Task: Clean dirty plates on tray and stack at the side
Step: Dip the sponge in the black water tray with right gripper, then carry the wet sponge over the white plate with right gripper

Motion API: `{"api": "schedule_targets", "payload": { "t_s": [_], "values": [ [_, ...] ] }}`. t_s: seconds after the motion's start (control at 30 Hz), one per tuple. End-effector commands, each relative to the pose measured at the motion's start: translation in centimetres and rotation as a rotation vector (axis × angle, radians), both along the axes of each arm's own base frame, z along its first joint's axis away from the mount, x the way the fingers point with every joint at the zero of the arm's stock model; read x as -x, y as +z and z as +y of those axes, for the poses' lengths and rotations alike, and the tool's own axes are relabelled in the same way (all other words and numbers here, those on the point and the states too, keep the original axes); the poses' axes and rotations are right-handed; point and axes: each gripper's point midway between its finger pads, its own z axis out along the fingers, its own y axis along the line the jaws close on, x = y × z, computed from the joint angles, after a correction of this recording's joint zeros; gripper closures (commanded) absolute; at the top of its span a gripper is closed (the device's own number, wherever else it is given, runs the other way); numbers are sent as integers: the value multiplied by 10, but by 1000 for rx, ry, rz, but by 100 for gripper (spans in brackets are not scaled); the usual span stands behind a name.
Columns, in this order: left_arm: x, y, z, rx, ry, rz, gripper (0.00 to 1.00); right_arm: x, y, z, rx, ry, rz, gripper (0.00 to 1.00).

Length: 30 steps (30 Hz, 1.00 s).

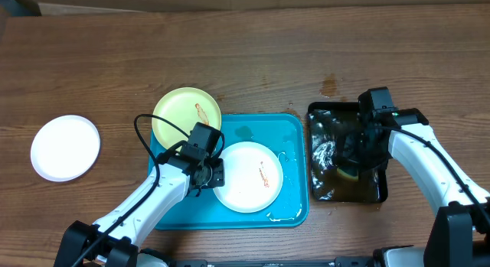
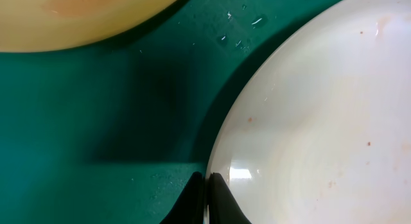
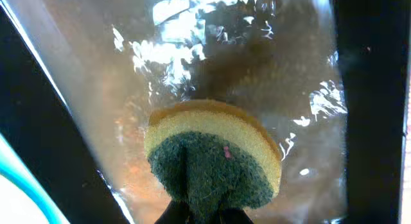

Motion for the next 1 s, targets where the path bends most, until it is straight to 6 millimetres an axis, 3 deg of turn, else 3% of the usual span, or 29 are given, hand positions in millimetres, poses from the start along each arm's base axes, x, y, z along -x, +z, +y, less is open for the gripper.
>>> {"api": "schedule_targets", "payload": {
  "t_s": [0.0,0.4,0.6,0.73,0.8,0.9,0.97],
  "values": [
    [7,-7,2,-8,14,17,96,-6,6,-3,14,5,-34,96],
    [7,-6,0,4,12,18,96,-9,9,13,-73,64,-49,96],
    [6,-6,-1,5,12,14,95,-16,44,67,-352,189,-87,96],
    [6,-6,-1,5,11,14,96,-18,62,90,-361,301,-122,96],
    [6,-6,-1,5,12,14,96,-17,68,113,-369,392,-153,96],
    [6,-6,-1,5,11,14,96,-11,70,147,-354,521,-202,96],
    [6,-6,-1,5,11,14,96,-9,66,158,-277,586,-231,96]
  ]
}}
